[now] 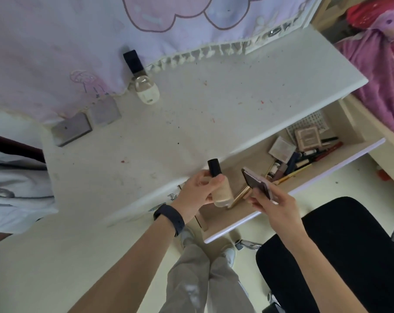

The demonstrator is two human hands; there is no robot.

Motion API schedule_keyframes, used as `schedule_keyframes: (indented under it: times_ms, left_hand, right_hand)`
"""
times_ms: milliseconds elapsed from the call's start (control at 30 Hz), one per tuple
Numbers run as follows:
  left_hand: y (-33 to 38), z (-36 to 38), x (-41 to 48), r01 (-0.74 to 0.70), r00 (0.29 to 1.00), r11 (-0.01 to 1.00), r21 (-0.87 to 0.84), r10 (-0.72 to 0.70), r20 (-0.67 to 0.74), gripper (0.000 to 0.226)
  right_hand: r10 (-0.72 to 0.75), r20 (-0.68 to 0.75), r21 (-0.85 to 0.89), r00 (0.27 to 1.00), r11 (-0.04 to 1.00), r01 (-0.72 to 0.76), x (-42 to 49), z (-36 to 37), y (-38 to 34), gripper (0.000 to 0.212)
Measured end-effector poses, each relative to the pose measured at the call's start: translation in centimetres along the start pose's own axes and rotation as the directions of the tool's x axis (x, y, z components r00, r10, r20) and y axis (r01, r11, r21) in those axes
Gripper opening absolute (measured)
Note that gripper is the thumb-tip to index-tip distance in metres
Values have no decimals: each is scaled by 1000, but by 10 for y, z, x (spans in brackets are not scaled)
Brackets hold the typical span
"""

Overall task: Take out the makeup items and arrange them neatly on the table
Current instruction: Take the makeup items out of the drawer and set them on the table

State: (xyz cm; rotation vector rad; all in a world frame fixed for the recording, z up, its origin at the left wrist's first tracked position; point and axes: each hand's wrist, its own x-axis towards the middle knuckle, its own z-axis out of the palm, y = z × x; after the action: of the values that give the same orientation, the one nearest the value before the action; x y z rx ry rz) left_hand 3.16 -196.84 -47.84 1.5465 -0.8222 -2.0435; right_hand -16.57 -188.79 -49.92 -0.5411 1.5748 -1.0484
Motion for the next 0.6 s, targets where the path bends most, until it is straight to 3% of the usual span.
schedule_keyframes:
  times_ms: [167, 300, 400, 500, 600]
  left_hand:
    - [26, -46, -17, -91, 984, 995, -46, 83, -158, 39]
    - [38, -99, -28, -179, 950, 976, -127, 138, -280, 50]
    - [42, -134, -33, -239, 914, 961, -142, 173, -367, 45]
    - [45, -164, -33, -277, 875, 950, -143, 188, -446, 31]
    - [47, -182, -31, -302, 854, 944, -134, 205, -478, 28]
  right_hand:
    - [-9, 33, 6, 999, 1000, 9, 6, 36, -11, 11]
    - [-31, 119, -50, 992, 998, 37, 9, 75, -20, 11]
    - [-38, 178, -103, 983, 993, 57, 14, 103, -24, 7]
    - [-56, 259, -136, 964, 986, 93, 25, 129, -24, 55]
    - [-9, 275, -99, 961, 994, 38, 31, 152, -31, 58]
